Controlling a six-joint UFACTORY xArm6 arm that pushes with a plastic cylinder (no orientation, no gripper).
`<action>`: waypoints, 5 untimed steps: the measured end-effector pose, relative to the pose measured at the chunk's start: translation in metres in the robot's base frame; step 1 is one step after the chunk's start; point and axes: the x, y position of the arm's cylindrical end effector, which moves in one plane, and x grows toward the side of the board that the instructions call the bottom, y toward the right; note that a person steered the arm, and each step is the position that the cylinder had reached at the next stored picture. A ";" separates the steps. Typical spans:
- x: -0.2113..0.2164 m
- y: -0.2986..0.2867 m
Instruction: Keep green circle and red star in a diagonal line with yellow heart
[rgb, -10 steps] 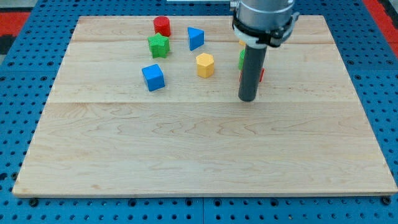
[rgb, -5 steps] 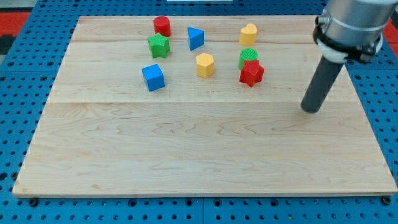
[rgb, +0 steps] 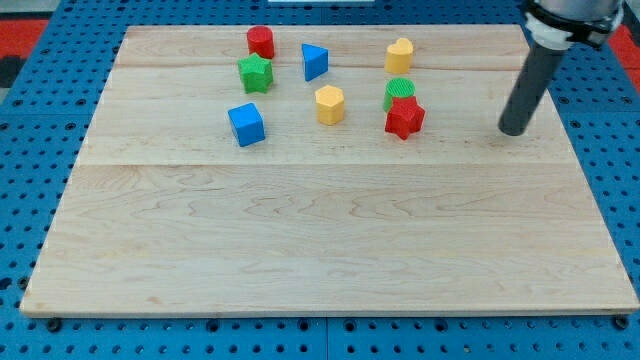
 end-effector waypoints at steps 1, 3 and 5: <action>-0.016 -0.035; -0.016 -0.110; -0.028 -0.106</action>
